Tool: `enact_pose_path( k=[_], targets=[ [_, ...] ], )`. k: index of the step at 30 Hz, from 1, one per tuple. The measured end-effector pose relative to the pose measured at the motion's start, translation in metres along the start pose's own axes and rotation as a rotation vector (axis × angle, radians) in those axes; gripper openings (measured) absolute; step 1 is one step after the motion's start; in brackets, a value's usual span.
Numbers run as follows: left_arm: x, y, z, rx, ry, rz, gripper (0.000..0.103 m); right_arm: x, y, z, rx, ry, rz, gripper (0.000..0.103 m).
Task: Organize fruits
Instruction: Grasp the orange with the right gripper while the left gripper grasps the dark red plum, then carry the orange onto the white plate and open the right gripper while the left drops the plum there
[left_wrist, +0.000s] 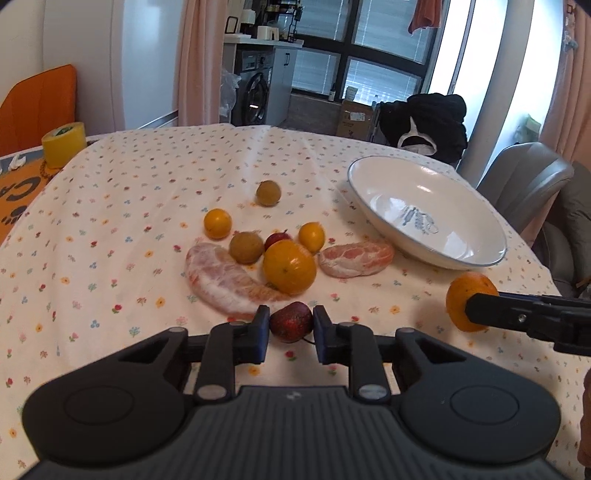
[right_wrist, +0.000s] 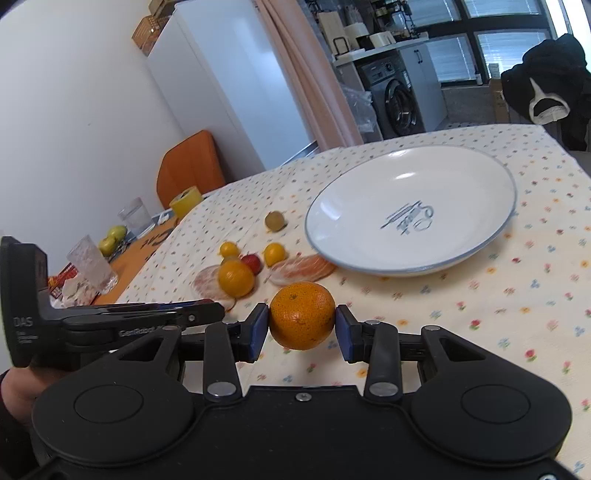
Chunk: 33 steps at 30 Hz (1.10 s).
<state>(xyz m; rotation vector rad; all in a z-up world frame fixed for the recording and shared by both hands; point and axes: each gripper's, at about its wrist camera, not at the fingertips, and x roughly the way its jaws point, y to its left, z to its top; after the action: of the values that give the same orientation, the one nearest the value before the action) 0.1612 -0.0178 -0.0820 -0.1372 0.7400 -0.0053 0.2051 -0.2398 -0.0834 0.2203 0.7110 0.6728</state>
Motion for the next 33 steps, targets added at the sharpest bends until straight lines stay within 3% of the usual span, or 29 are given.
enact_pose_path(
  k=[19, 33],
  targets=[
    [-0.005, -0.043, 0.041, 0.069, -0.074, -0.041, 0.023, -0.012, -0.030, 0.025, 0.026, -0.092, -0.080, 0.037],
    [0.020, -0.065, 0.061, 0.071, -0.067, -0.070, 0.023, -0.005, -0.051, 0.035, 0.038, -0.110, -0.120, 0.037]
  ],
)
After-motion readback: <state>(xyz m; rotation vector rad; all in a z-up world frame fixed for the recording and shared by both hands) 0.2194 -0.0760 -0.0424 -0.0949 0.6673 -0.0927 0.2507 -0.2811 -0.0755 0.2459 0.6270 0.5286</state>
